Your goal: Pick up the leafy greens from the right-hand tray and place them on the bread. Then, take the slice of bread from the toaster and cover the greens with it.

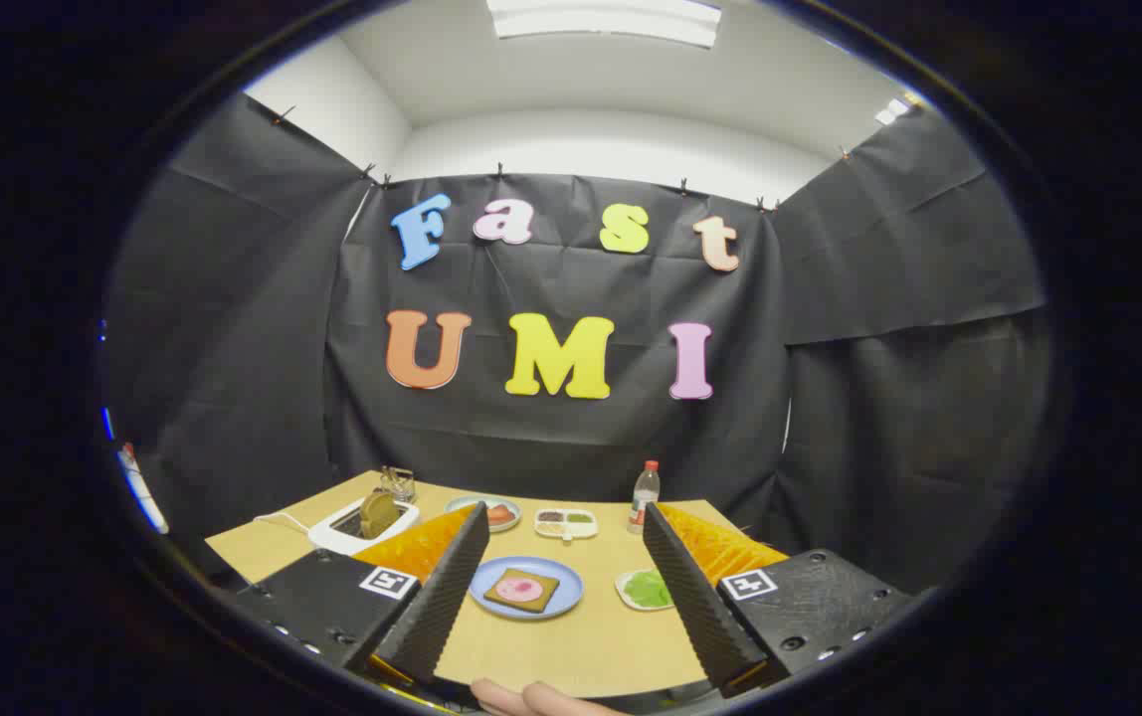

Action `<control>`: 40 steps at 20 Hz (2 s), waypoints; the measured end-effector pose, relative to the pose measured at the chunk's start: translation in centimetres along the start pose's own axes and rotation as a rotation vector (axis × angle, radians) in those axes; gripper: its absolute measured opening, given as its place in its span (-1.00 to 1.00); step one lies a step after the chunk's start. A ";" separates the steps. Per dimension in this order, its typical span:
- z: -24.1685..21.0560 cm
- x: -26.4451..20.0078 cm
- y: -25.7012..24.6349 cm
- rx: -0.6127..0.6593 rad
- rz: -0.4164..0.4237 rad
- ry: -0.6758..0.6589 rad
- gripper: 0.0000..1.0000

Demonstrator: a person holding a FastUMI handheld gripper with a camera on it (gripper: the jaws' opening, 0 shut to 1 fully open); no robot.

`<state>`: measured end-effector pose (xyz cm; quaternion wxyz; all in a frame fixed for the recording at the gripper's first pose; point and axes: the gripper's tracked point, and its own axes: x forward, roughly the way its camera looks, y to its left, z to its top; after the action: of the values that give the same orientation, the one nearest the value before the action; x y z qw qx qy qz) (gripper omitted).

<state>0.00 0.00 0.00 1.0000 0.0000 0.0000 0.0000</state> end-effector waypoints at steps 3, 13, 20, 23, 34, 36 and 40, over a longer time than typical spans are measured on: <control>-0.1 -0.2 -0.6 0.018 0.001 0.003 0.90; -1.0 0.8 -1.6 0.010 -0.020 0.016 0.90; -2.8 4.2 -3.3 0.023 -0.047 0.077 0.90; -4.8 7.3 -5.7 0.024 -0.083 0.129 0.90; -16.5 23.0 -16.4 0.079 -0.169 0.411 0.90; -19.1 25.3 -17.5 0.092 -0.160 0.485 0.91; -24.5 28.7 -18.3 0.085 -0.125 0.635 0.91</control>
<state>28.75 -18.32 -24.49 0.9472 0.0420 0.3118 -0.0612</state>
